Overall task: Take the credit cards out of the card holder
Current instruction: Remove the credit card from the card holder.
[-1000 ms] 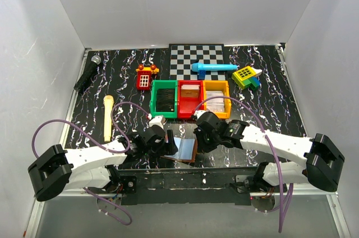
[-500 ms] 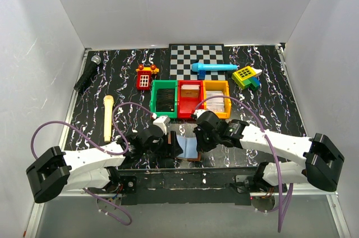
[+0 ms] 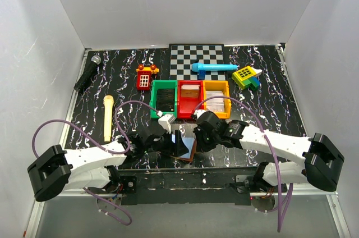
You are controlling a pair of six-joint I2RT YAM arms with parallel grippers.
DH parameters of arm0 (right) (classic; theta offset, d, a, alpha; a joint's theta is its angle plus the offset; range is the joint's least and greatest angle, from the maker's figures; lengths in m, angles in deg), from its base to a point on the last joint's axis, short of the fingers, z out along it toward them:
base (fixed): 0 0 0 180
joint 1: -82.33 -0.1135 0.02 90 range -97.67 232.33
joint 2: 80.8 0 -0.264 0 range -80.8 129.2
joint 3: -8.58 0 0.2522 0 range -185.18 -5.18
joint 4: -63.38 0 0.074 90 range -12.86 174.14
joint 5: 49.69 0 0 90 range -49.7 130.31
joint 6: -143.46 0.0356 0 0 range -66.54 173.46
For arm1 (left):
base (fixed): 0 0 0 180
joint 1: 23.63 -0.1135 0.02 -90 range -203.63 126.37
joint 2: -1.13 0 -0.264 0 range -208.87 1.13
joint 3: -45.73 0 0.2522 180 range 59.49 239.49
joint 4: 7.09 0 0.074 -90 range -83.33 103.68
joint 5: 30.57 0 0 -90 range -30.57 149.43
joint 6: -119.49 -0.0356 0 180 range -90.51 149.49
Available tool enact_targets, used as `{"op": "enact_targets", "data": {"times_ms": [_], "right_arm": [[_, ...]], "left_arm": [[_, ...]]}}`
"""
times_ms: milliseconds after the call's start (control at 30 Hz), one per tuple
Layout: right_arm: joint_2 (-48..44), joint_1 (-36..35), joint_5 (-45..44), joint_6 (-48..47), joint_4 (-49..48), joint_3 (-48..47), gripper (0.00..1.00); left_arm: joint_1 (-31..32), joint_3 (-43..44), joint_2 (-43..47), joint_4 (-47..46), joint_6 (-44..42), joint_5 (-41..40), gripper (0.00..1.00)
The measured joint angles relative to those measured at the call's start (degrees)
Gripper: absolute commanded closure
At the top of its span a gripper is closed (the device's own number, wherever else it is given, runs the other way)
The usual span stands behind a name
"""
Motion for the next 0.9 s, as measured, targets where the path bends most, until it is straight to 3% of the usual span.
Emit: {"op": "enact_targets", "data": {"times_ms": [300, 633, 733, 900], "right_arm": [[0.0, 0.72, 0.11, 0.02, -0.57, 1.2, 0.99], [-1.2, 4.72, 0.46, -0.37, -0.55, 4.0, 0.99], [-1.27, 6.08, 1.46, -1.22, -0.68, 5.25, 0.99], [-1.27, 8.09, 2.78, -2.23, -0.81, 6.82, 0.99]], "left_arm": [[1.11, 1.31, -1.86, -0.61, -1.42, 1.09, 0.35], [5.22, 9.88, -13.18, -1.44, -5.2, 5.25, 0.31], [5.46, 8.22, -9.4, -0.76, -4.68, 3.39, 0.28], [5.11, 3.3, 4.72, 1.49, -2.1, -2.69, 0.24]]}}
